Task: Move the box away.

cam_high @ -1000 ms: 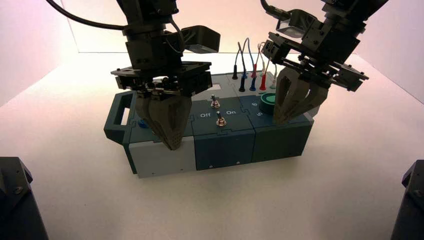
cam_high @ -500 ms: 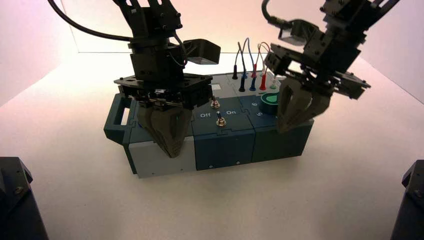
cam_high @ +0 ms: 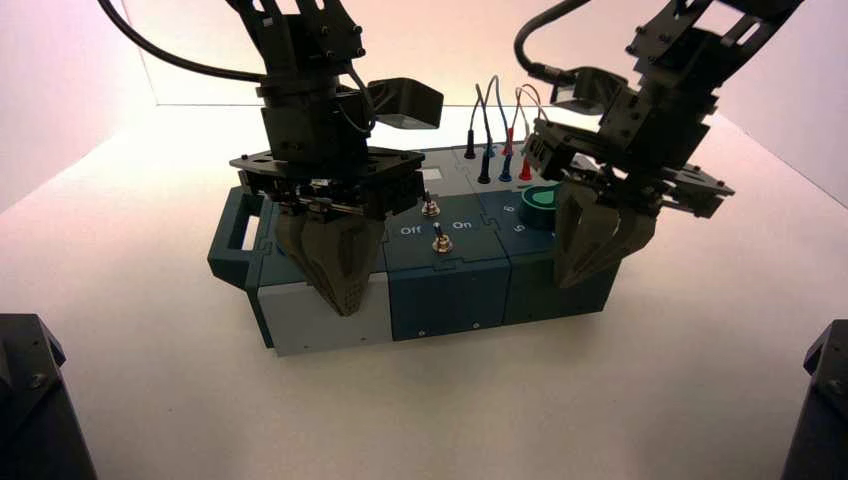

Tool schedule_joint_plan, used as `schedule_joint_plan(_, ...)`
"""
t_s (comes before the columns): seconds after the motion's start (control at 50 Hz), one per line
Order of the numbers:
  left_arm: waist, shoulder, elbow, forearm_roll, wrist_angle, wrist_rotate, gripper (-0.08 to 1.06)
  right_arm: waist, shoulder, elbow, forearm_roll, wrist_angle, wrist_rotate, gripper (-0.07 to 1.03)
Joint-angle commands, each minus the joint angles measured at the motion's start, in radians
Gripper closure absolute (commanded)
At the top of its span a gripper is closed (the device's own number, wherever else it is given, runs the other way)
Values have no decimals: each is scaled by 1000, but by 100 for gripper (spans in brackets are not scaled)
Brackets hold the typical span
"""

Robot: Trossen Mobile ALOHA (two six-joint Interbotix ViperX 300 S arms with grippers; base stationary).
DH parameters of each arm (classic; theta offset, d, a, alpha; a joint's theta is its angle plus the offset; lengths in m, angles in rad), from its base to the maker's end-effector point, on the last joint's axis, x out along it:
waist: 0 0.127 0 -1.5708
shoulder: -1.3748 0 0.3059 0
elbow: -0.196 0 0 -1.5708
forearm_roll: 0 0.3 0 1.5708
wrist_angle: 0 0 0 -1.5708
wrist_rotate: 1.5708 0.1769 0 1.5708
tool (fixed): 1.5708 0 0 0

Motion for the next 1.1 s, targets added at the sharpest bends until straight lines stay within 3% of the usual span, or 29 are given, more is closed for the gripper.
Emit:
schedule_joint_plan(0.02, -5, -2, -23, 6, -11, 5, 101, 3, 23, -28, 0, -35, -5, 98)
schedule_joint_plan(0.42, -5, 49, -31, 26, -37, 21, 101, 3, 38, -52, -8, -141, -3, 98)
schedule_joint_plan(0.68, 26, 52, -41, 46, -60, 26, 101, 3, 44, -98, -8, -147, -5, 98)
schedule_joint_plan(1.1, 198, 6, -20, 147, -67, 18, 101, 6, 83, -129, -6, -138, -3, 98)
